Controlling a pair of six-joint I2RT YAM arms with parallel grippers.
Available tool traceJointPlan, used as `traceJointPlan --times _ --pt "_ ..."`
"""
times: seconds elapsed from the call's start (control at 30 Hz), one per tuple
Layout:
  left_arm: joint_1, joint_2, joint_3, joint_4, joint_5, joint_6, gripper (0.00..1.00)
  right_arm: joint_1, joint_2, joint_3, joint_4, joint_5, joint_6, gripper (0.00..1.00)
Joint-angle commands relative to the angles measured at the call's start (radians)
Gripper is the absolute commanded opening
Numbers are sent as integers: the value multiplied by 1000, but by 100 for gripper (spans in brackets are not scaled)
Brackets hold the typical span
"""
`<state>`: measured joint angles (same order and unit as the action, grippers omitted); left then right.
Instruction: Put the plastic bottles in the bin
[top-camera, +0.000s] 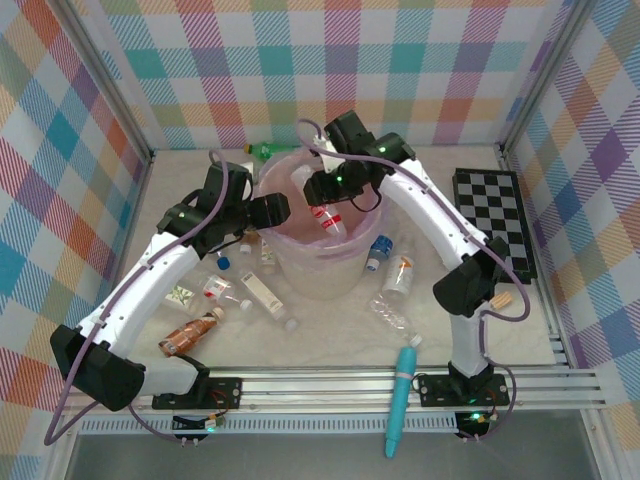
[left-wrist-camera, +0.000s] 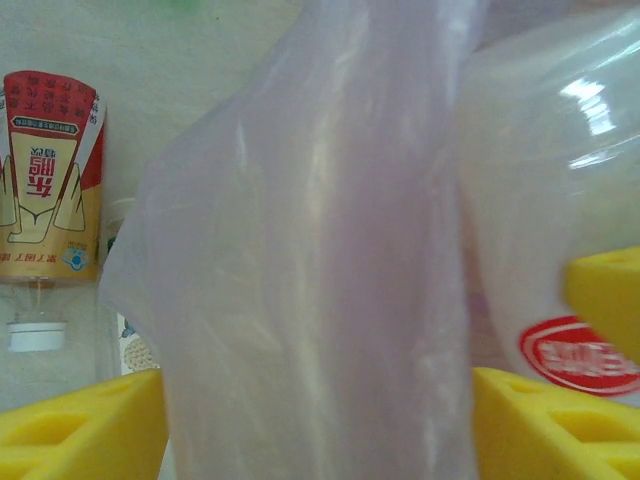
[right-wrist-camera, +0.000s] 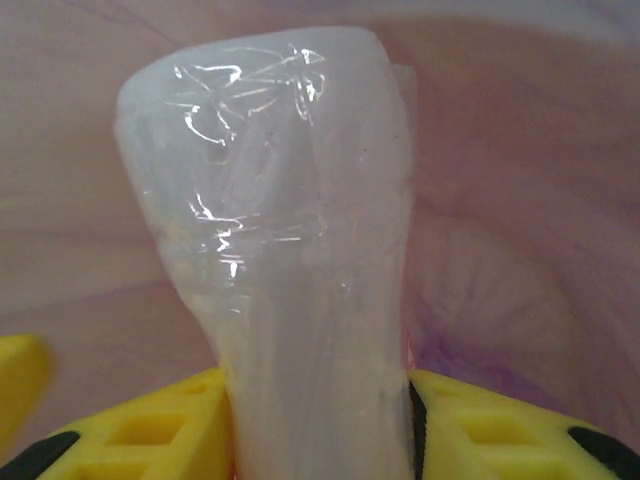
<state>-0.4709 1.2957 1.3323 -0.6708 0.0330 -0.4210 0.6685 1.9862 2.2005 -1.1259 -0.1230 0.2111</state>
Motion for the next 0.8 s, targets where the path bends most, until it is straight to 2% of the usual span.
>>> traceJointPlan --times 0.0,0.3,0.37,0.57,0.77 --pt "-12 -6 33 2 -10 22 75 19 27 -62 -2 71 -16 44" --pt "-14 4 42 4 -14 29 75 35 52 -296 150 117 48 48" --pt "-15 8 43 4 -15 29 75 37 64 -323 176 122 60 52" --pt "-14 8 38 -1 -18 32 75 37 60 -350 208 100 76 75" --pt "-14 0 35 -6 -31 39 75 37 10 -271 147 70 35 83"
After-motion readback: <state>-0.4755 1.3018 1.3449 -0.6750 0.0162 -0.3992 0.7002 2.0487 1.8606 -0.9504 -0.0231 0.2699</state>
